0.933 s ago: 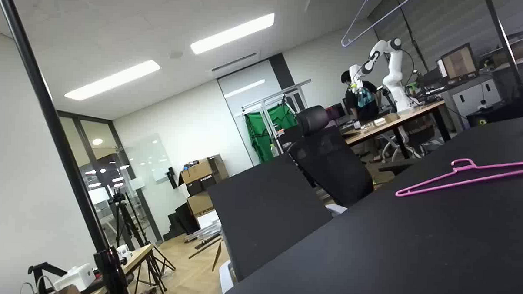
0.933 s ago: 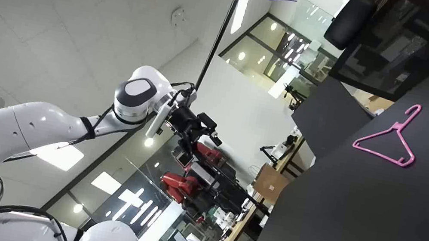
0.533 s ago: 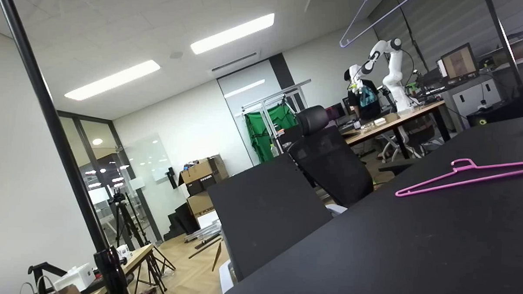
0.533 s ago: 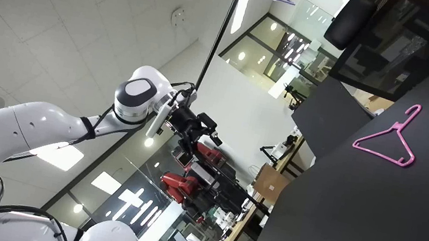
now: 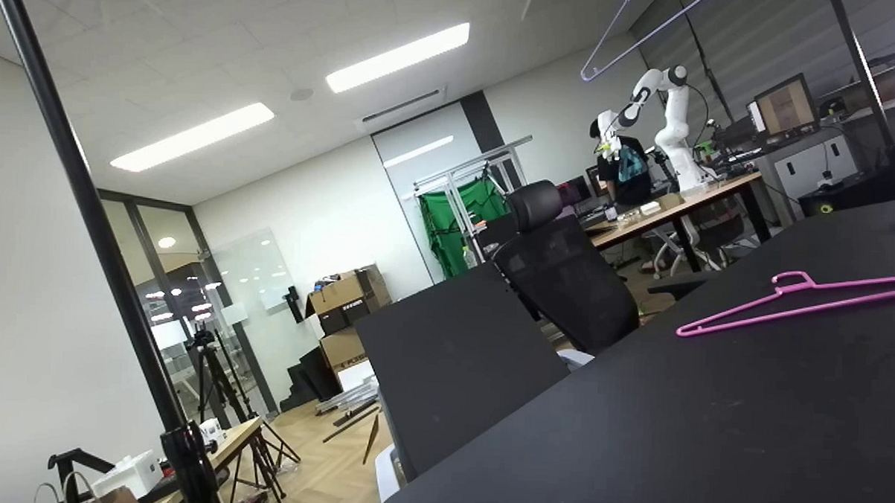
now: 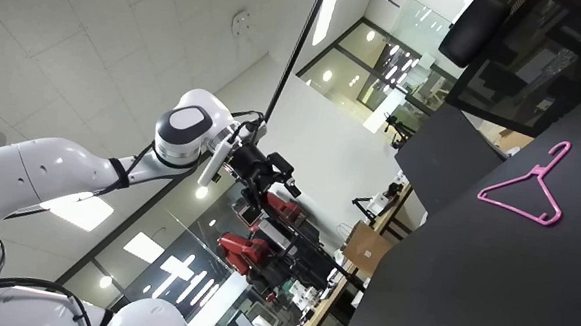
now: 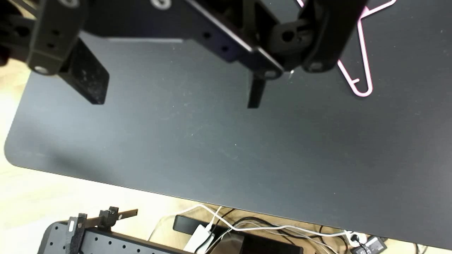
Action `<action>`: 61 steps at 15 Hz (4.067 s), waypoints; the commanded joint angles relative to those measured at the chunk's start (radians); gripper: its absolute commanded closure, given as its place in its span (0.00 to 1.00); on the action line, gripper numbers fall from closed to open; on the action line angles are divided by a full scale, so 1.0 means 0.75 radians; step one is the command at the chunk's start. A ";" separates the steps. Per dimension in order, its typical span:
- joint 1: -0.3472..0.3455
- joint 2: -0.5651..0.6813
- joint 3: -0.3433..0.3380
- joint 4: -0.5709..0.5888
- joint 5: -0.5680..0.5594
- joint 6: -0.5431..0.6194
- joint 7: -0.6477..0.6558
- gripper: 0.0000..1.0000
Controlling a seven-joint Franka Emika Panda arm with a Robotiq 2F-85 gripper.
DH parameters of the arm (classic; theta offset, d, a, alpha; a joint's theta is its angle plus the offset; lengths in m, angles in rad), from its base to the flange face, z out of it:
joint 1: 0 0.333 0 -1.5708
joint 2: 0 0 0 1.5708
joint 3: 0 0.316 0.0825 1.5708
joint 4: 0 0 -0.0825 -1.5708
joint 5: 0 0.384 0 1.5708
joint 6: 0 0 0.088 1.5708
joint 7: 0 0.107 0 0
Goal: Pick the pink hanger on the table and hang it on the stand
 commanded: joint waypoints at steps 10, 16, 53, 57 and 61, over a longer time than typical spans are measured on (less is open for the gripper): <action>-0.004 0.268 -0.065 0.123 -0.110 0.168 -0.362 0.00; -0.075 0.694 -0.078 0.381 -0.259 0.433 -0.629 0.00; -0.298 1.928 0.157 1.320 -0.229 0.600 -0.478 0.00; -0.311 2.008 0.172 1.388 -0.227 0.604 -0.485 0.26; -0.302 2.053 0.175 1.433 -0.233 0.619 -0.476 0.55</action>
